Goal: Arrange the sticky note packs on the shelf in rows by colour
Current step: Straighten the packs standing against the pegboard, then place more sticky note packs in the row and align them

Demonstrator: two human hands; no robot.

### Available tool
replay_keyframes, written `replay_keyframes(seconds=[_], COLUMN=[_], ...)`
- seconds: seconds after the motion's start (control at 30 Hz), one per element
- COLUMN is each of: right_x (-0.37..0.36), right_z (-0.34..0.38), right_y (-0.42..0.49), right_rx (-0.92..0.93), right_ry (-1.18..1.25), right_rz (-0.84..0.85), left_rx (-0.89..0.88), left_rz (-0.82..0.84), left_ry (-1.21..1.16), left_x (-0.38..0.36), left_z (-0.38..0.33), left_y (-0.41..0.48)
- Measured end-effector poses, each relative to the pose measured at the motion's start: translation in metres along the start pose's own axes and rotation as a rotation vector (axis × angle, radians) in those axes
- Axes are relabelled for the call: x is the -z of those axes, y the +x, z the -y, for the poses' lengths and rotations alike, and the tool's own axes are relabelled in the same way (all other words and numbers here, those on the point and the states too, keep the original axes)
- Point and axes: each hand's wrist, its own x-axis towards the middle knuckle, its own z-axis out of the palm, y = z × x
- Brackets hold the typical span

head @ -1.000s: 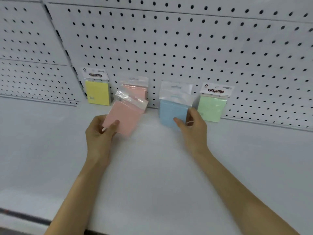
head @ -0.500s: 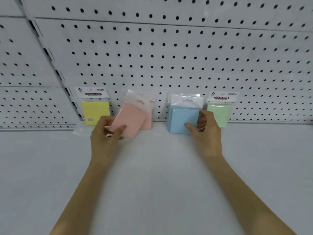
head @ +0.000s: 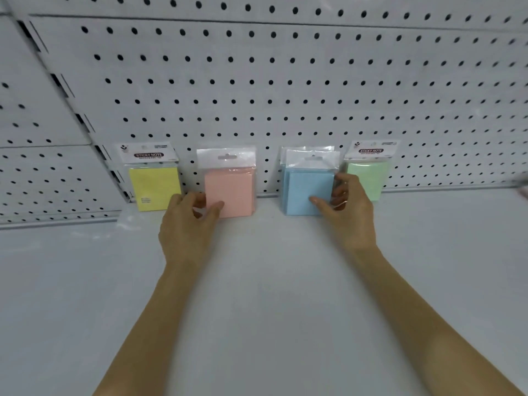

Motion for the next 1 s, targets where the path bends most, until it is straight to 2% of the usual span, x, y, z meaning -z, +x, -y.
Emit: replay_keyframes(seconds=[0.3,0.47,0.63,0.77,0.9,1.0], right_x=[0.0,0.0,0.005,0.023,0.081,0.147], right_z=[0.002,0.002,0.007,0.009,-0.007,-0.024], right_y=[0.001,-0.001,-0.004,-0.013,-0.029,-0.032], right_rx=[-0.039,-0.058,-0.031,-0.006,0.208,0.347], right_ry=[0.015,-0.006,-0.072,-0.115,-0.343,-0.581], right_rz=[0.01,0.01,-0.058,-0.053,0.035,0.098], left_rx=[0.08,0.063,0.02,-0.173,-0.491,-0.608], left_rz=[-0.017,-0.019,-0.07,-0.148,-0.038,0.065], left_ry=[-0.109,-0.113,-0.054,0.085,0.111,0.135], left_x=[-0.002,-0.003,-0.001,0.0,-0.008,-0.02], left_z=[0.0,0.002,0.001,-0.01,-0.034,-0.081], left_y=[0.002,0.002,0.0,-0.018,-0.046,-0.063])
